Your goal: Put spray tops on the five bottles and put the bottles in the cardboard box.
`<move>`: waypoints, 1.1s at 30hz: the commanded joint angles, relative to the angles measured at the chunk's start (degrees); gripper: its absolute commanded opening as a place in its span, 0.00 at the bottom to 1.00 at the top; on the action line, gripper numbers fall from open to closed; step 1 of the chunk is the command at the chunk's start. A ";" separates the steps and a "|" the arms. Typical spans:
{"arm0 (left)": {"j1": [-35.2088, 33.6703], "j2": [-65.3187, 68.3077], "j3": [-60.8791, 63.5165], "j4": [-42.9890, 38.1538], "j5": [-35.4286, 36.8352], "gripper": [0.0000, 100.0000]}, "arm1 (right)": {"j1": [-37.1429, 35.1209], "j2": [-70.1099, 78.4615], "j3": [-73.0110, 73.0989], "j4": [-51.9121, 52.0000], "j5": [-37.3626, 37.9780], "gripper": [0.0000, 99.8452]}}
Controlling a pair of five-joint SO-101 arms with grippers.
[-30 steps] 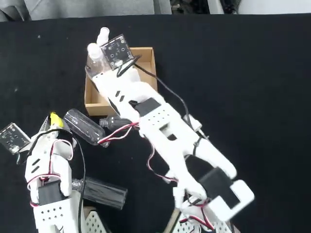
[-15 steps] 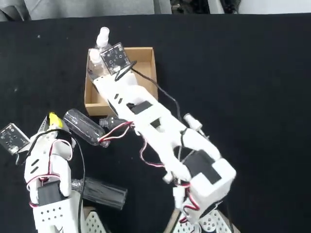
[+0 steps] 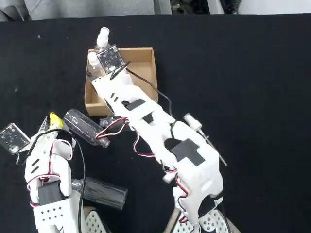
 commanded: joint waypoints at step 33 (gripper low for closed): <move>-0.48 -0.70 1.45 0.35 -0.70 0.03 | 2.29 3.82 -11.74 7.65 -5.80 0.07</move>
